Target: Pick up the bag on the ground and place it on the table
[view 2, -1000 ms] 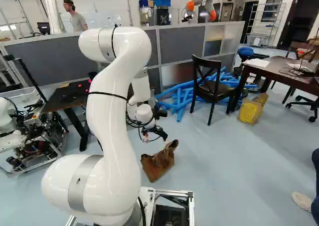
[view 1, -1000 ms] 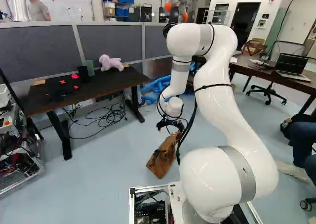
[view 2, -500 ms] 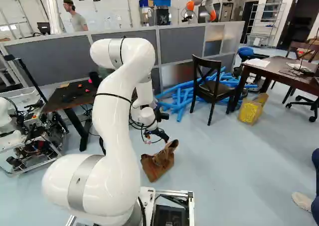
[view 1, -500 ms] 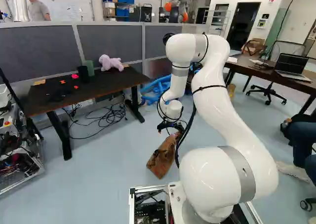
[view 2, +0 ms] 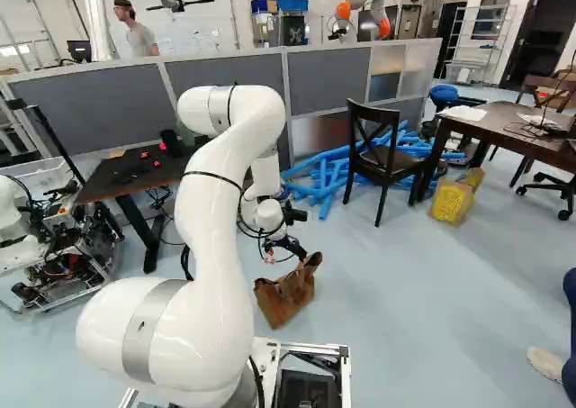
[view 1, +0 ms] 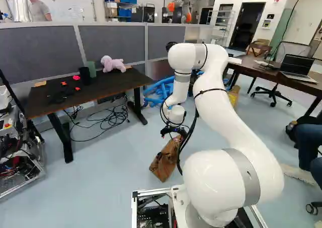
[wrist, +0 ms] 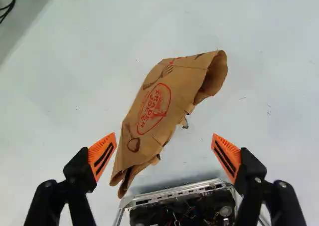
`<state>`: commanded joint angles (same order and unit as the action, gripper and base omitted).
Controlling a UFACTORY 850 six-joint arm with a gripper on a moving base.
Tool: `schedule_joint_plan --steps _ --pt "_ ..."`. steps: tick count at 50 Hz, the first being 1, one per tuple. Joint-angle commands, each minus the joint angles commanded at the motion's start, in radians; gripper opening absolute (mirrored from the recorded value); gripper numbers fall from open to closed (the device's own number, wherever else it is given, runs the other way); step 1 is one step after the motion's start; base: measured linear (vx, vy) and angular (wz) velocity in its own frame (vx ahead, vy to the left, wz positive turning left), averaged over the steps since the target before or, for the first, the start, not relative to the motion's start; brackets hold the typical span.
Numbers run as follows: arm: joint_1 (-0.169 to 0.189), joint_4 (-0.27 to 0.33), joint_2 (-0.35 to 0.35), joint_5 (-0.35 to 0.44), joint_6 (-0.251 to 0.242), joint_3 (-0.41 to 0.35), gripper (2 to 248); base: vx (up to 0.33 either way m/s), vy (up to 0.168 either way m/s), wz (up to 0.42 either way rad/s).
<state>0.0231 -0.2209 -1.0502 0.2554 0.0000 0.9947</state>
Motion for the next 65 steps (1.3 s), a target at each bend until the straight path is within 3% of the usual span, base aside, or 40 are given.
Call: schedule_joint_plan --steps 9,39,65 --pt "0.0 0.0 -0.035 0.0 0.058 0.026 247 0.0 0.0 0.0" --pt "0.0 -0.053 -0.152 -0.01 0.362 0.117 247 0.0 0.0 0.0" --pt "0.0 -0.104 -0.253 -0.081 0.389 0.2 247 0.0 0.0 0.0"
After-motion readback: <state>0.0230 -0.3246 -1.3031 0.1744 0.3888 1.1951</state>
